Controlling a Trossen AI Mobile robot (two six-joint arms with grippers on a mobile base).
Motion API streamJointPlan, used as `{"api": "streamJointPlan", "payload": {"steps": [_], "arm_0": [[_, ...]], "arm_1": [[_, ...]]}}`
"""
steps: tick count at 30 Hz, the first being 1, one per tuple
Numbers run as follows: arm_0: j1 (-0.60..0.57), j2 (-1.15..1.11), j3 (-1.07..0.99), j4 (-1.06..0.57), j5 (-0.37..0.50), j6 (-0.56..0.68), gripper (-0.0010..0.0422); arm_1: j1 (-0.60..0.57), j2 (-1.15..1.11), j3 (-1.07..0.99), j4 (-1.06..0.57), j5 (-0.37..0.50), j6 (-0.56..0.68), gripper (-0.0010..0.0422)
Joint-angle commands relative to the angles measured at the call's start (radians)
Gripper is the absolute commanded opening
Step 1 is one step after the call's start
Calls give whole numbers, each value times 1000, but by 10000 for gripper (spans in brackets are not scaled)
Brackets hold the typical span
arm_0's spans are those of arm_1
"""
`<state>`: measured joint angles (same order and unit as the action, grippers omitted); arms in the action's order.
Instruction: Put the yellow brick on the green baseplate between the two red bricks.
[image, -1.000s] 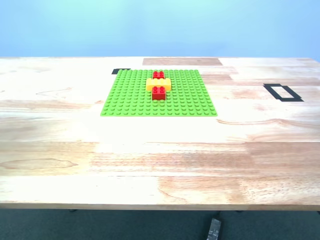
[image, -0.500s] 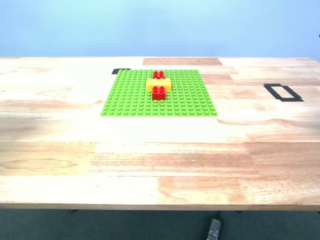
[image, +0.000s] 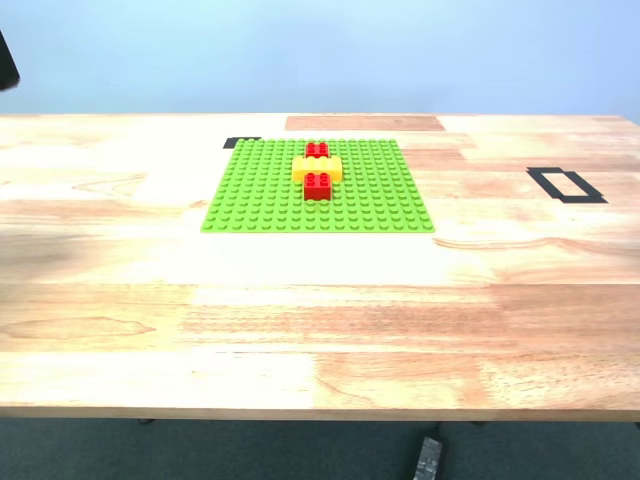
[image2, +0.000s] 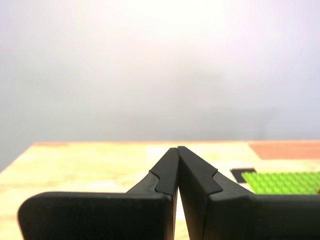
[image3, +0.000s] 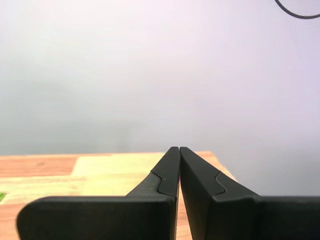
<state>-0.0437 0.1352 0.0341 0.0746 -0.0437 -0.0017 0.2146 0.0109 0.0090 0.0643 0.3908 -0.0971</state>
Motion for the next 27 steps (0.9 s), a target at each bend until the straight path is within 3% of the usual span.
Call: {"api": "streamJointPlan", "payload": {"steps": [1, 27], "arm_0": [[0, 0, 1, -41, 0, -1, 0], [0, 0, 1, -91, 0, -1, 0]], "arm_1": [[0, 16, 1, -3, -3, -4, 0], [0, 41, 1, -3, -3, -5, 0]]}}
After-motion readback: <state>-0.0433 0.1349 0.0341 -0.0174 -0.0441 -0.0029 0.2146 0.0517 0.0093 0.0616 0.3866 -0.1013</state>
